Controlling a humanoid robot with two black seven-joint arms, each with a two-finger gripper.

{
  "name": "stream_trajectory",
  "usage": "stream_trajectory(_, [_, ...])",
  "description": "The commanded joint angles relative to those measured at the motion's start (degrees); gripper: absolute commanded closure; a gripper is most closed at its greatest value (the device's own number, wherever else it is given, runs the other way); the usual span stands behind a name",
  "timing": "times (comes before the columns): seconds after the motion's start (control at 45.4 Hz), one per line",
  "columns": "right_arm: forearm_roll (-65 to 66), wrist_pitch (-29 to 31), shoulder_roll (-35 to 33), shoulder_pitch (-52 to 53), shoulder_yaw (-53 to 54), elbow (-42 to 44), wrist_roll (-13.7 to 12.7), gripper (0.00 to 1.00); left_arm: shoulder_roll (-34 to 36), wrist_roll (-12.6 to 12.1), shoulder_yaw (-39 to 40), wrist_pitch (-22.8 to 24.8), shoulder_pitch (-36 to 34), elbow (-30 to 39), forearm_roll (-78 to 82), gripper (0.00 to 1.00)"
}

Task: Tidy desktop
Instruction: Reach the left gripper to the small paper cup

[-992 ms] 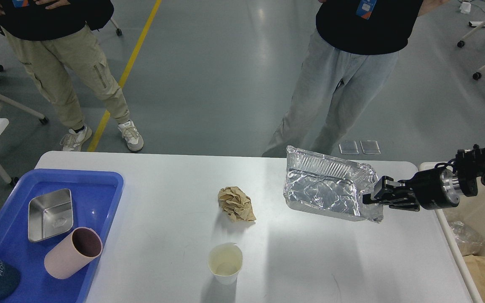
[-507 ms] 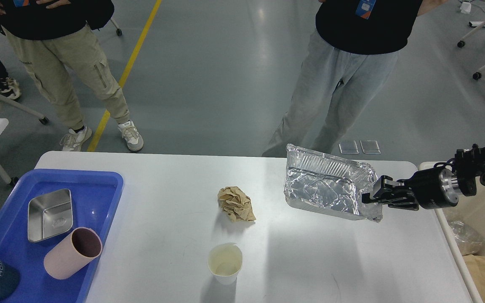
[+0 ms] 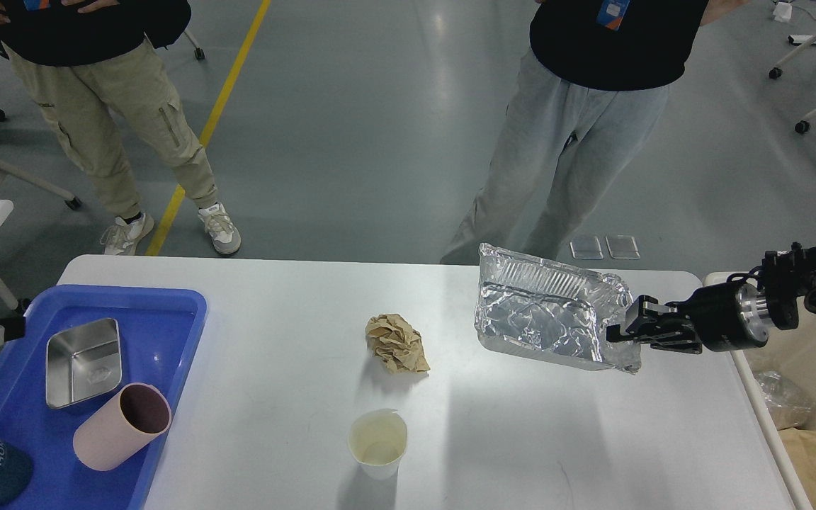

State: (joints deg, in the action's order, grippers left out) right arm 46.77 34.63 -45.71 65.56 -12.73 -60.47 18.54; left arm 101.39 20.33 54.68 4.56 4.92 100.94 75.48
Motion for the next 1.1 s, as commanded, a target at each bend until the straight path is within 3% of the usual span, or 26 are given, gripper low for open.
stream_trajectory(0.0, [-0.01, -0.09, 0.18, 0.00, 0.07, 0.17, -0.09, 1.00, -9.08, 0.15, 3.24, 7.90, -0.61, 0.05, 7.91, 0.13])
stream_trajectory(0.088, [-0.01, -0.09, 0.97, 0.00, 0.07, 0.17, -0.09, 1.00, -18.13, -0.02, 4.38, 14.84, -3.24, -0.04, 14.24, 0.13])
stream_trajectory(0.242, [-0.01, -0.09, 1.15, 0.00, -0.02, 0.26, -0.09, 1.00, -34.84, -1.25, 3.42, 28.29, -14.48, -2.93, 21.98, 0.13])
stream_trajectory(0.419, [-0.10, -0.09, 0.97, 0.00, -0.11, 0.26, -0.09, 1.00, -47.85, -1.69, 1.32, 36.74, -23.54, -7.59, 29.98, 0.13])
stream_trajectory(0.661, [-0.10, -0.17, 0.97, 0.00, -0.11, 0.26, -0.09, 1.00, -56.20, -1.87, -9.74, 37.36, -33.20, -12.86, 33.15, 0.13])
stream_trajectory(0.815, [-0.10, -0.17, 0.88, 0.00, -0.11, 0.26, -0.09, 1.00, -60.34, -2.40, -12.67, 37.36, -34.19, -14.98, 33.68, 0.11])
stream_trajectory(0.948, [-0.10, -0.17, 0.97, 0.00, -0.28, 0.26, -0.09, 1.00, -64.21, -5.29, -14.25, 37.89, -34.36, -14.98, 35.79, 0.10])
stream_trajectory(1.08, [-0.10, -0.09, 0.80, 0.00, -0.37, 0.17, -0.09, 1.00, -66.58, -5.56, -15.39, 39.55, -35.24, -14.98, 35.88, 0.10])
